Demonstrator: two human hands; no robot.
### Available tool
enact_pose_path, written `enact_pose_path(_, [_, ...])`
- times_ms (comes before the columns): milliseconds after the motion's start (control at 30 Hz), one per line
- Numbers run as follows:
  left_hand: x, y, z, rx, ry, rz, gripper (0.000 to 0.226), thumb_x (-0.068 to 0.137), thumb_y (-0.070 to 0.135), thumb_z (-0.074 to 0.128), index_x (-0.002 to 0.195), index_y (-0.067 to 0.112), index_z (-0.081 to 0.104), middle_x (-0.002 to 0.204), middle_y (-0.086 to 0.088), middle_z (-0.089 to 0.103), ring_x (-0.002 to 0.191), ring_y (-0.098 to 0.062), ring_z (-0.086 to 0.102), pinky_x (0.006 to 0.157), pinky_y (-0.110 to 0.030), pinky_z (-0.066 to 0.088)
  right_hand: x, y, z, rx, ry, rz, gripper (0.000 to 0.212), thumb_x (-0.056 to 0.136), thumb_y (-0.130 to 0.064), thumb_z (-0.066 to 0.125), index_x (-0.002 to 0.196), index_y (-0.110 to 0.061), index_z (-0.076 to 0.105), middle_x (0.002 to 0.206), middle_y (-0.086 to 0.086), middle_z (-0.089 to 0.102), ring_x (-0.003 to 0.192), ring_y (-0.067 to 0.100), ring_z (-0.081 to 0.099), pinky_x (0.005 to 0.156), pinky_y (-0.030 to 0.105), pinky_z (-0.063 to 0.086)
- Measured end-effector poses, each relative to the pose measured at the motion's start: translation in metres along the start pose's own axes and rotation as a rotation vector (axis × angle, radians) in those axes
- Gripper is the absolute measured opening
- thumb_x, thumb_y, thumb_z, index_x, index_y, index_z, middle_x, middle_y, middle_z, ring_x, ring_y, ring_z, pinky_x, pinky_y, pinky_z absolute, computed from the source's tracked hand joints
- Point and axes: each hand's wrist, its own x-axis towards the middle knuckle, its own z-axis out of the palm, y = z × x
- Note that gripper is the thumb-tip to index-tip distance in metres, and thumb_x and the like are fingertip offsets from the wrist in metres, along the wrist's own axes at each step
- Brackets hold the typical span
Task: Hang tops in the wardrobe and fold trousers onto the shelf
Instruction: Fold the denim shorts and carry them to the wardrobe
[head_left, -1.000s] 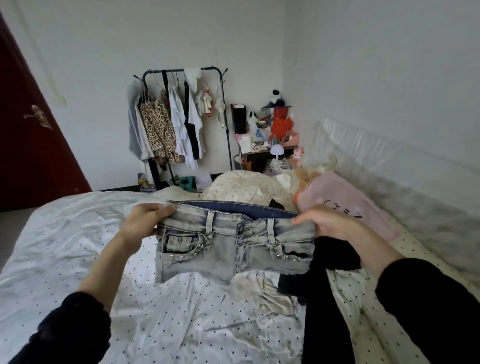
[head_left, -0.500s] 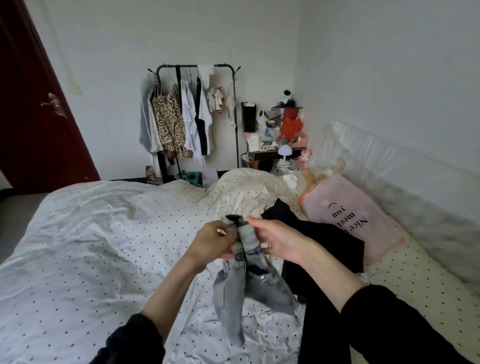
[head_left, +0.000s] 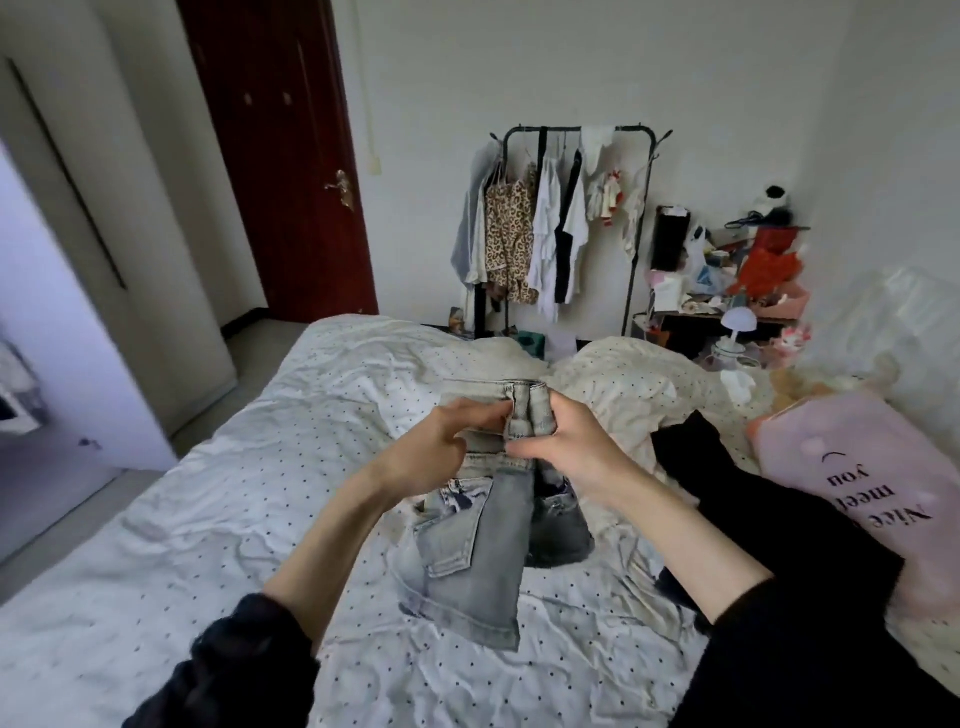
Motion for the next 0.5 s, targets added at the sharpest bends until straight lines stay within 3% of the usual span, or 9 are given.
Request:
enact_pose_path(67, [-0.03, -0.015, -0.015, -0.084, 0.132, -0.061, 0.064, 0.086, -0.018, 0.036, 0.125, 0.03, 0.053, 0.114, 0.006, 0.053, 0.109, 0.0, 0.05, 0.093, -0.009, 0.037, 0.002, -0.003, 0.027, 0.022, -0.025, 0.027, 0.03, 0.076, 0.014, 0.06, 0.097, -0.008, 0.06, 0.09, 0.005, 0.065, 0.084, 0.017, 0.059, 0.074, 0.028, 0.047])
enact_pose_path(133, [-0.058, -0.034, -0.035, -0.19, 0.433, -0.135, 0.048, 0.089, -0.004, 0.055, 0.122, 0.031, 0.051, 0.1, 0.004, 0.052, 0.097, -0.005, 0.052, 0.079, -0.017, 0.042, 0.007, -0.012, 0.046, 0.094, -0.087, 0.044, 0.032, 0.078, 0.019, 0.052, 0.089, -0.01, 0.06, 0.08, 0.002, 0.064, 0.075, 0.015, 0.059, 0.07, 0.03, 0.049])
enact_pose_path(167, [-0.07, -0.045, -0.045, -0.25, 0.547, -0.204, 0.05, 0.086, 0.006, 0.064, 0.125, 0.03, 0.046, 0.102, 0.003, 0.049, 0.099, -0.01, 0.051, 0.076, -0.019, 0.042, 0.009, -0.019, 0.052, 0.146, -0.135, 0.049, 0.034, 0.078, 0.021, 0.05, 0.086, -0.01, 0.059, 0.076, 0.0, 0.064, 0.073, 0.013, 0.061, 0.071, 0.032, 0.051])
enact_pose_path(200, [-0.091, -0.061, -0.062, -0.333, 0.585, -0.308, 0.064, 0.08, 0.016, 0.072, 0.132, 0.029, 0.038, 0.11, 0.003, 0.048, 0.106, -0.014, 0.049, 0.076, -0.021, 0.042, 0.011, -0.029, 0.066, 0.184, -0.204, 0.051, 0.036, 0.079, 0.024, 0.048, 0.084, -0.011, 0.058, 0.074, -0.001, 0.064, 0.07, 0.011, 0.062, 0.071, 0.031, 0.052])
enact_pose_path(267, [-0.119, -0.085, -0.083, -0.485, 0.463, -0.447, 0.103, 0.062, 0.04, 0.083, 0.145, 0.029, 0.022, 0.128, 0.004, 0.042, 0.12, -0.016, 0.043, 0.089, -0.027, 0.039, 0.018, -0.044, 0.085, 0.254, -0.314, 0.054, 0.037, 0.079, 0.025, 0.046, 0.086, -0.009, 0.057, 0.074, 0.0, 0.063, 0.071, 0.011, 0.062, 0.069, 0.027, 0.053])
enact_pose_path(300, [-0.133, -0.096, -0.09, -0.53, 0.367, -0.474, 0.112, 0.057, 0.046, 0.085, 0.147, 0.029, 0.021, 0.131, 0.006, 0.041, 0.123, -0.015, 0.041, 0.094, -0.029, 0.036, 0.022, -0.051, 0.097, 0.301, -0.352, 0.053, 0.037, 0.079, 0.026, 0.044, 0.089, -0.008, 0.057, 0.078, 0.003, 0.063, 0.075, 0.014, 0.062, 0.071, 0.029, 0.052])
enact_pose_path(367, [-0.16, -0.115, -0.103, -0.59, 0.276, -0.462, 0.088, 0.066, 0.03, 0.083, 0.14, 0.022, 0.037, 0.129, 0.007, 0.05, 0.122, -0.013, 0.046, 0.094, -0.025, 0.039, 0.033, -0.061, 0.134, 0.406, -0.422, 0.063, 0.04, 0.079, 0.026, 0.04, 0.093, -0.007, 0.058, 0.086, 0.008, 0.067, 0.082, 0.021, 0.064, 0.08, 0.035, 0.052])
enact_pose_path(433, [-0.184, -0.132, -0.123, -0.642, 0.334, -0.417, 0.057, 0.069, 0.013, 0.074, 0.123, 0.01, 0.055, 0.116, -0.001, 0.064, 0.11, -0.015, 0.058, 0.085, -0.02, 0.048, 0.044, -0.074, 0.175, 0.49, -0.495, 0.059, 0.043, 0.078, 0.025, 0.038, 0.097, -0.007, 0.059, 0.09, 0.009, 0.07, 0.086, 0.022, 0.067, 0.087, 0.037, 0.052])
enact_pose_path(500, [-0.216, -0.156, -0.156, -0.613, 0.451, -0.399, 0.051, 0.067, 0.006, 0.078, 0.115, -0.001, 0.06, 0.107, -0.01, 0.068, 0.099, -0.02, 0.063, 0.084, -0.023, 0.051, 0.057, -0.087, 0.228, 0.522, -0.562, 0.054, 0.043, 0.078, 0.023, 0.037, 0.102, -0.006, 0.059, 0.096, 0.011, 0.069, 0.09, 0.023, 0.066, 0.088, 0.036, 0.052])
